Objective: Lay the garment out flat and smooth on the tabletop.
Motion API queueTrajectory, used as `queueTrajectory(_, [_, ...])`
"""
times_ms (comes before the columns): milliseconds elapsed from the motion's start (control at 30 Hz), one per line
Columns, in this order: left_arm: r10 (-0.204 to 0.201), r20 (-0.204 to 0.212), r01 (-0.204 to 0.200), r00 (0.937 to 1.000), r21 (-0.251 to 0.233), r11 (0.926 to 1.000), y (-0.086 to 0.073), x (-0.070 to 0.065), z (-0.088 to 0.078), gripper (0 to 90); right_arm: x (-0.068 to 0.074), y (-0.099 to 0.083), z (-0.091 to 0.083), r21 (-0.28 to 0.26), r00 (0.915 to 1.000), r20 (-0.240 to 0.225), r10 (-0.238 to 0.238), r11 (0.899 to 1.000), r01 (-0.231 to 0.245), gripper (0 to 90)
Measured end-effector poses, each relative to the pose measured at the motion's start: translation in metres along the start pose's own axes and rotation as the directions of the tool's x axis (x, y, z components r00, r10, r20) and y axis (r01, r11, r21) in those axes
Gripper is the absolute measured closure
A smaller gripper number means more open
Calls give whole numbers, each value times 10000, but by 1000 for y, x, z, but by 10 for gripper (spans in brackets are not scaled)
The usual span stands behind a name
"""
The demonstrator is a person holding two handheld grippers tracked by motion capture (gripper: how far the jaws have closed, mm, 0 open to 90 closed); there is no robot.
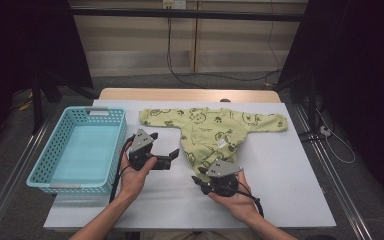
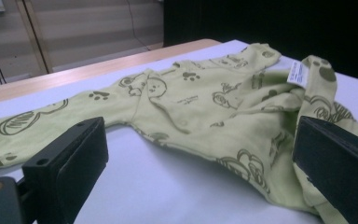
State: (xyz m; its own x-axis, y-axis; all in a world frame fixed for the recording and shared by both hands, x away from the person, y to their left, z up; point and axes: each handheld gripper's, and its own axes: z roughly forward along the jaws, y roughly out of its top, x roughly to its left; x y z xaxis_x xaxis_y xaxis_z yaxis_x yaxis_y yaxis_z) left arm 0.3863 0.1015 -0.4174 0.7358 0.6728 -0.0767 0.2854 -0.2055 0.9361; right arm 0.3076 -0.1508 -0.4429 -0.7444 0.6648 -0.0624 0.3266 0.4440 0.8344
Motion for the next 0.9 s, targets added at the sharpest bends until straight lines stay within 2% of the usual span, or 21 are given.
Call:
queueTrajectory(67, [41, -13, -41, 10000, 60, 10000, -1, -2, 1, 33, 2, -4, 3, 258, 9999, -15, -141, 9996, 142, 627])
queueTrajectory(167, [129, -20, -129, 9999, 14, 9999, -2, -3, -2, 33, 3, -10, 8, 758, 9994, 209, -277, 9968, 260, 604])
queueTrajectory(200, [28, 58, -27, 10000, -96, 9999, -3, -4, -2, 33, 4, -10, 9, 887, 9988, 390, -300, 9957, 264, 590])
queueTrajectory(233, [149, -62, -148, 9999, 89, 9999, -3, -4, -3, 33, 4, -11, 10, 938, 9986, 462, -257, 9954, 213, 581])
queueTrajectory(267, [138, 38, -138, 9999, -36, 9999, -5, -4, -2, 33, 5, -11, 12, 1047, 9983, 521, -262, 9943, 207, 587])
queueTrajectory(333, [54, -18, -54, 10000, 69, 10000, -7, -3, -1, 33, 5, -9, 14, 1124, 9975, 688, -138, 9936, 60, 603])
queueTrajectory(367, [100, -16, -99, 9999, 138, 9999, -7, -3, -1, 33, 5, -9, 15, 1168, 9966, 789, -237, 9931, 144, 626])
queueTrajectory(400, [-23, 18, 23, 10000, 82, 10000, -8, -4, 0, 33, 4, -9, 14, 1212, 9956, 905, -262, 9925, 151, 654])
queueTrajectory(467, [-12, 72, 11, 10000, 32, 10000, -8, -4, 0, 33, 4, -11, 14, 1123, 9952, 964, -140, 9937, 31, 681])
queueTrajectory(533, [-330, 120, 329, 9994, 58, 9994, -8, -3, -1, 36, 6, -11, 14, 1189, 9927, 1165, -310, 9928, 171, 698])
queueTrajectory(600, [-206, 87, 206, 9998, 7, 9998, -8, -2, -1, 36, 8, -11, 14, 1210, 9902, 1312, -478, 9921, 319, 728])
queueTrajectory(633, [-48, -82, 50, 10000, 168, 9998, -7, -2, -1, 36, 8, -11, 14, 1185, 9901, 1341, -407, 9926, 248, 774])
queueTrajectory(700, [-82, 42, 82, 10000, 30, 10000, -8, -1, -1, 36, 3, -11, 12, 1032, 9937, 1116, 60, 9945, -175, 849])
queueTrajectory(733, [-168, 87, 168, 9998, 45, 9998, -8, -1, -1, 36, 1, -12, 11, 892, 9947, 987, 284, 9953, -373, 859])
queueTrajectory(767, [-236, 134, 235, 9996, 78, 9997, -9, -2, -1, 36, 0, -12, 9, 908, 9946, 984, 331, 9950, -421, 863])
queueTrajectory(800, [-167, 10, 167, 9999, -8, 9999, -8, -2, -1, 36, -1, -11, 8, 778, 9945, 970, 393, 9959, -469, 866])
queueTrajectory(833, [-190, -22, 191, 9998, 112, 9998, -8, -2, -2, 37, -2, -11, 6, 706, 9948, 946, 389, 9965, -457, 868])
queueTrajectory(900, [-230, 65, 230, 9997, 58, 9997, -9, -3, -1, 36, -3, -9, 0, 483, 9948, 904, 478, 9975, -523, 869])
